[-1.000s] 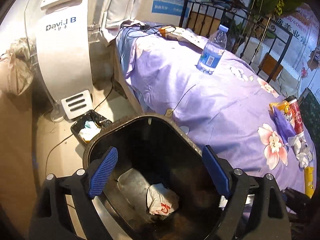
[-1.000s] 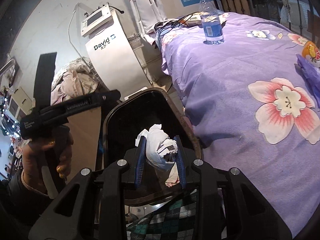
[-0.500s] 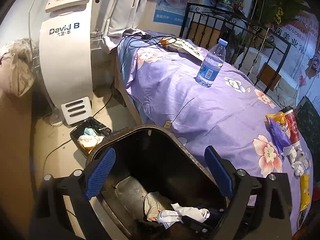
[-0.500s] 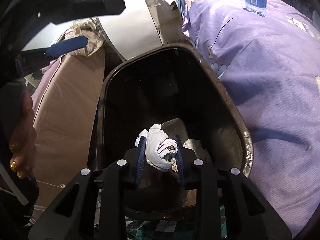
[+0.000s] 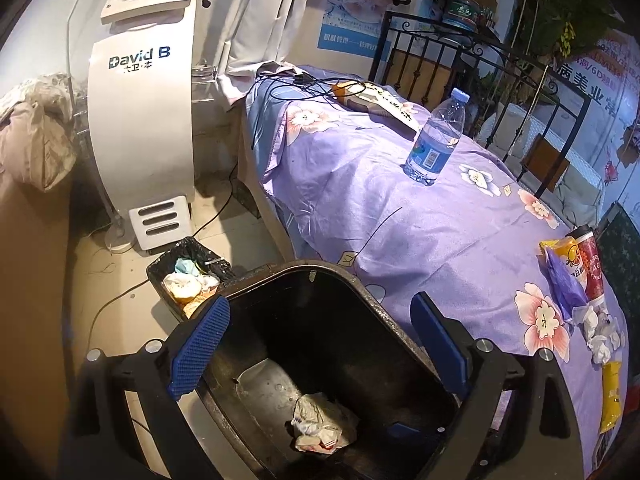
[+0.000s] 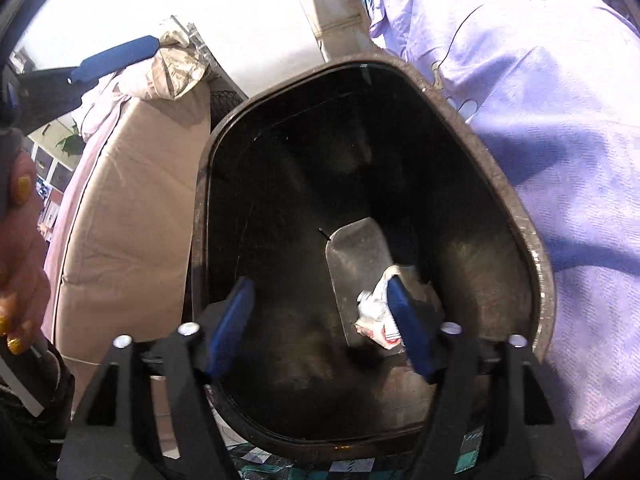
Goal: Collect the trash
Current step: 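Lower the right tool into the black bin and release the tissue, then move both tools back over the remaining trash on the bed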
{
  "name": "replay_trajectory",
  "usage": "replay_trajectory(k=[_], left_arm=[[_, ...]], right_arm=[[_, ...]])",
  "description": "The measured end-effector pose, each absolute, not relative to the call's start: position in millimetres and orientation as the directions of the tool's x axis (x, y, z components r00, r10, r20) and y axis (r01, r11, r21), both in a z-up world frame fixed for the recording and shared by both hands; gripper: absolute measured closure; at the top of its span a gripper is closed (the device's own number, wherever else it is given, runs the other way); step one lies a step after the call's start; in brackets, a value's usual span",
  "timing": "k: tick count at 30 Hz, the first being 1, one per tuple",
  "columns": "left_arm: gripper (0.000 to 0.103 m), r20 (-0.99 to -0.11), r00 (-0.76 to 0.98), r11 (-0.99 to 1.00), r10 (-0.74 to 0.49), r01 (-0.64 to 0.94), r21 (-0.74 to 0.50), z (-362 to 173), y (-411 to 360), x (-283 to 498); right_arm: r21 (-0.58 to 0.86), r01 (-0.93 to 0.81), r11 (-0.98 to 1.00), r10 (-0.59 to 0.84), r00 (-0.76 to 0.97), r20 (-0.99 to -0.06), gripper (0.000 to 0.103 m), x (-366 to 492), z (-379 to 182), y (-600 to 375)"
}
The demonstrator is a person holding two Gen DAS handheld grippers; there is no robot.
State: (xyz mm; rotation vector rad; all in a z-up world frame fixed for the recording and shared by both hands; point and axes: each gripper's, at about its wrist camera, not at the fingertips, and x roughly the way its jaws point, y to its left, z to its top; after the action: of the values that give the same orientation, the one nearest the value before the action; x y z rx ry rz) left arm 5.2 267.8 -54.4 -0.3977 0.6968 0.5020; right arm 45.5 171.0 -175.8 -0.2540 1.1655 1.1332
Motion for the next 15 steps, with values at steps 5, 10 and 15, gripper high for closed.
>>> replay_trajectory(k=[5, 10, 15], left_arm=[[0.013, -0.690, 0.657, 0.813, 0.302, -0.556, -0.174, -53, 268, 8], [0.012, -0.671, 0.674, 0.818, 0.308, -0.548, -0.175, -44, 266, 13], [0.011, -0.649, 0.702, 0.839, 0.292, -0.514, -0.179, -35, 256, 24]], right_arm=[[0.360, -0.814, 0.456, 0.625, 0.004, -0.781, 0.020, 40, -154, 159], [0.260, -0.845, 0.467, 0.702, 0.175, -0.690, 0.006, 26, -114, 134], [0.294, -0.800, 0.523, 0.747, 0.265, -0.610, 0.006, 35, -88, 97]])
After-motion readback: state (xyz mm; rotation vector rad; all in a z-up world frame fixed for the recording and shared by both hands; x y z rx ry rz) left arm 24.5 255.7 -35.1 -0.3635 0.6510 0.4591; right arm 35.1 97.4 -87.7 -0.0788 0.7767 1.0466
